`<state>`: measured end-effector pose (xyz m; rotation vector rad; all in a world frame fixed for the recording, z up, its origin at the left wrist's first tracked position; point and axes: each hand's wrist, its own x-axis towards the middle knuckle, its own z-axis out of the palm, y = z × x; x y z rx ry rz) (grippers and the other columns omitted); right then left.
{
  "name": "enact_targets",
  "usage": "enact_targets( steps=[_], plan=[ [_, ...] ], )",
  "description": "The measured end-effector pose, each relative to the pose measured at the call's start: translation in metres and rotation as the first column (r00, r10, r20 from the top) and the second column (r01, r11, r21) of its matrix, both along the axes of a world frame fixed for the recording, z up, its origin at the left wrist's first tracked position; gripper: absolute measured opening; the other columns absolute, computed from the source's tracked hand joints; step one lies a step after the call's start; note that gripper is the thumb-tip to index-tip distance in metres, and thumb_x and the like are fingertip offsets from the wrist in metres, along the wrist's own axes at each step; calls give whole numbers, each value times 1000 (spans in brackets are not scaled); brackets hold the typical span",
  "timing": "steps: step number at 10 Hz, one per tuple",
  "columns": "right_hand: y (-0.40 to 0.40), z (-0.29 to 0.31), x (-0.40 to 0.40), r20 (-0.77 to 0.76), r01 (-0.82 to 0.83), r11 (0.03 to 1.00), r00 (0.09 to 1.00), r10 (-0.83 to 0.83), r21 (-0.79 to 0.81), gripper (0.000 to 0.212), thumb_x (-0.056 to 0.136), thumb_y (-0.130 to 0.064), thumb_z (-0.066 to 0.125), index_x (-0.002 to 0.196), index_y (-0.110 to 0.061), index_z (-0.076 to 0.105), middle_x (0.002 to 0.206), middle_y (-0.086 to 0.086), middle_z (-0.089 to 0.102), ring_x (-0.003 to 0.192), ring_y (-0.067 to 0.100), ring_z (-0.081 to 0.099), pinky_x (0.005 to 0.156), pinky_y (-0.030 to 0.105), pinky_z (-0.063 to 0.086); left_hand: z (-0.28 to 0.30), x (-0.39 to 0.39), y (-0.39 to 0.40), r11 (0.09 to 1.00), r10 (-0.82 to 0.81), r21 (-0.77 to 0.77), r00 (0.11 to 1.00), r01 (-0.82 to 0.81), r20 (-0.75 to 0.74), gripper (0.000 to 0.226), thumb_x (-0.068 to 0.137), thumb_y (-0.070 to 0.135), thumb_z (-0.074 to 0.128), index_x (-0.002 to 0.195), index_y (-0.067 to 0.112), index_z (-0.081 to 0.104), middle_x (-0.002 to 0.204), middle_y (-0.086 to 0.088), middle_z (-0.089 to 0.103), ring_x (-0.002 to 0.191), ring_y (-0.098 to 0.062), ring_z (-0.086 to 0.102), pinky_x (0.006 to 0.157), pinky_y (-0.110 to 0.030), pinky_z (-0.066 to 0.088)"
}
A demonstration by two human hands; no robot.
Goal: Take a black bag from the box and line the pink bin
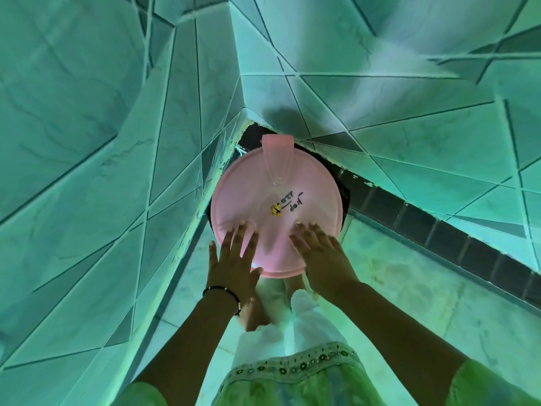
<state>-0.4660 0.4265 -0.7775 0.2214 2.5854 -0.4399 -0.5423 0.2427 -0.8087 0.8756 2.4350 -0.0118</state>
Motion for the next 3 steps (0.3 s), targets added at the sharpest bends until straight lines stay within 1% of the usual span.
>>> enact_targets(
  steps=[1, 2, 3],
  plan=[
    [8, 55, 3, 120, 193, 971, 977, -176, -140, 49, 86, -14, 56, 135, -14, 47, 141, 7, 50, 129, 30, 47, 109, 47, 37, 45, -2, 9, 972, 201, 76, 957, -221, 211, 75, 90, 37, 52, 149, 16, 11, 157, -9, 23, 141, -29, 30, 114, -50, 27],
    [7, 126, 25, 122, 336, 911, 941, -315, -240, 24, 90, -17, 50, 108, -15, 65, 112, 5, 70, 98, 24, 65, 94, 39, 51, 117, 2, 13, 828, 387, 158, 753, -537, 533, 57, 95, 31, 45, 146, 14, 27, 151, -7, 35, 135, -26, 41, 110, -36, 32],
    [0, 185, 62, -13, 462, 846, 876, -482, -266, 21, 88, -8, 51, 94, -16, 70, 93, 1, 74, 83, 19, 67, 80, 38, 54, 189, 10, 5, 749, 359, 280, 723, -600, 590, 42, 94, 28, 48, 133, 11, 48, 138, -9, 53, 127, -25, 50, 105, -32, 38]
  ],
)
